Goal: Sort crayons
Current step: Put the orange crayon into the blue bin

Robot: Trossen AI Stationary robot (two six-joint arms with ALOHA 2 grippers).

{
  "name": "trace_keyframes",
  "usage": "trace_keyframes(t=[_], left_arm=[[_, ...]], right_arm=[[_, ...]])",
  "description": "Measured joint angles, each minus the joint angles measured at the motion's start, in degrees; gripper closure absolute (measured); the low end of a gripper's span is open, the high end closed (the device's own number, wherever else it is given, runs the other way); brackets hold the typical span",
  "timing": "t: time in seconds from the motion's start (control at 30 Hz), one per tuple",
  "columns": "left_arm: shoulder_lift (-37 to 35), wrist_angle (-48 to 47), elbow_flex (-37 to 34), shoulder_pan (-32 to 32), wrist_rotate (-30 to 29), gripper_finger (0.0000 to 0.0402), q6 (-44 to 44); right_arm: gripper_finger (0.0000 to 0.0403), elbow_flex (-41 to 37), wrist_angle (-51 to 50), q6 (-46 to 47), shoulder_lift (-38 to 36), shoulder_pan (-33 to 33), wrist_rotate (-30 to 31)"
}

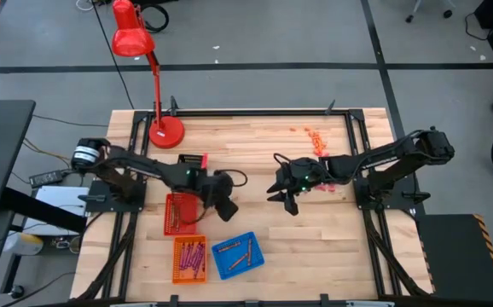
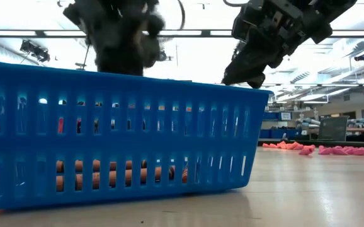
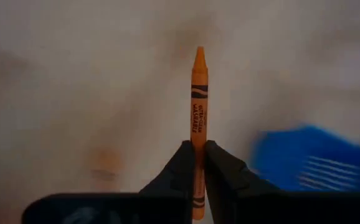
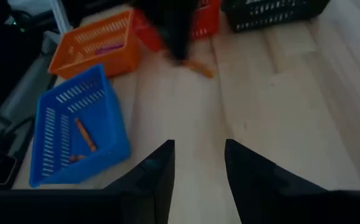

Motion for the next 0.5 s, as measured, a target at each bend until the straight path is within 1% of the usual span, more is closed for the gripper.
trace_keyframes(t=[0.07,0.13,0.23,0.33,0.5], left_arm=[[-1.17,4.49,0.01,-2.35,2.80,0.0372,-5.02],[-1.66,10.40,0.11,-5.41,3.72,0.0372,-8.57],[-1.16,18.91,0.18,-10.30,2.96,0.0371,-10.85],[0.43,23.99,0.11,-14.78,-0.24,0.0370,-11.91],[4.26,24.27,0.13,-18.64,-2.02,0.0370,-15.28]], right_arm=[[0.0259,0.01,-0.94,0.30,-0.77,-0.47,0.02],[0.0259,0.03,-0.73,0.40,-1.03,-0.83,0.14],[0.0259,0.01,-0.12,0.11,-1.08,-1.20,0.19],[0.0259,0.03,1.64,-1.29,-0.78,-1.17,-0.62],[0.0259,0.01,3.15,-2.46,-0.80,-1.15,-2.29]])
